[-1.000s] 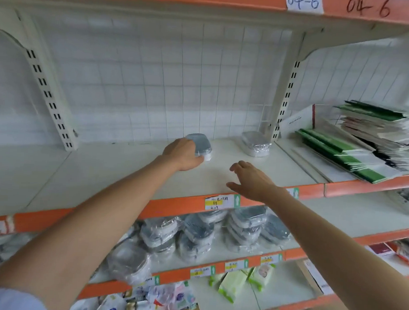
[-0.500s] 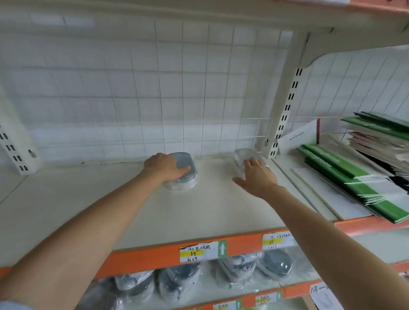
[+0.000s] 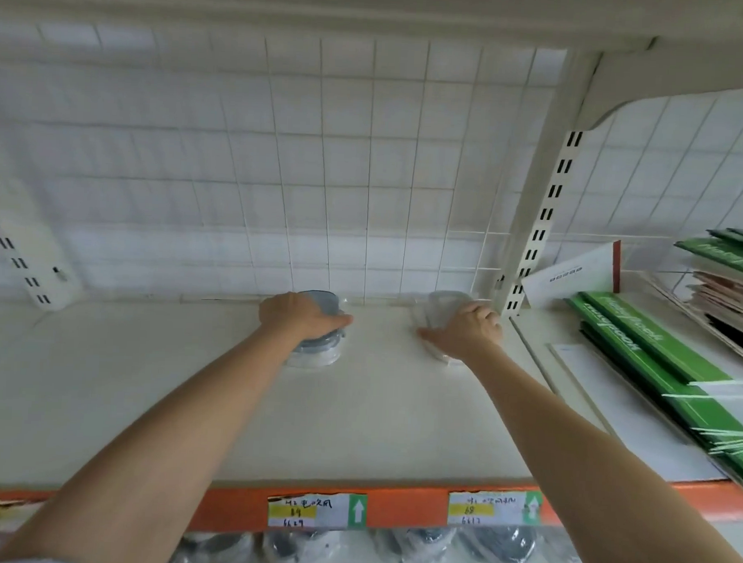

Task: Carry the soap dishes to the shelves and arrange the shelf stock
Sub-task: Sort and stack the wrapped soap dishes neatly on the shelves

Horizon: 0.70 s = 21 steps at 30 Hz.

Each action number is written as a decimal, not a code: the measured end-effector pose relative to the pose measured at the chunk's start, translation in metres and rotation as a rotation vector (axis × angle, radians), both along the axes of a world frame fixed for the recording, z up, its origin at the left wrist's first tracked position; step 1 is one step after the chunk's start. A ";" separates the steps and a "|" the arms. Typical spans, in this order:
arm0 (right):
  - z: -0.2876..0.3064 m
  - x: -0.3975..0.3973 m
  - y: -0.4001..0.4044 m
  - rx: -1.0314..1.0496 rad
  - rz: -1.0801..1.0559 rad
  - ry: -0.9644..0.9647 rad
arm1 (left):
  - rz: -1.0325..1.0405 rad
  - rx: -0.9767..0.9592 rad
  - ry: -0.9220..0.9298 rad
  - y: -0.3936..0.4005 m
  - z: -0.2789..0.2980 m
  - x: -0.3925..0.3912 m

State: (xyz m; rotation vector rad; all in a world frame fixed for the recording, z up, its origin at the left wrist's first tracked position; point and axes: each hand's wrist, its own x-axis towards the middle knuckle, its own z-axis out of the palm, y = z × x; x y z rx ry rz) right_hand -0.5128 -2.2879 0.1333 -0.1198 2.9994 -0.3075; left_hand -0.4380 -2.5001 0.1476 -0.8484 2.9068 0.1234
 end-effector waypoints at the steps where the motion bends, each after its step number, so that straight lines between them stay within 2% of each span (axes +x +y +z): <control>1: -0.002 -0.001 -0.001 0.005 0.000 0.009 | 0.007 0.017 -0.001 0.002 0.000 0.000; 10: -0.012 0.004 0.014 -0.033 0.213 0.047 | 0.040 0.174 0.065 0.022 -0.011 0.015; 18: -0.013 0.043 0.024 -0.071 0.246 0.059 | 0.030 0.265 0.163 0.041 -0.020 0.053; 21: -0.011 0.066 0.028 -0.073 0.246 0.092 | -0.023 0.231 0.216 0.047 -0.015 0.070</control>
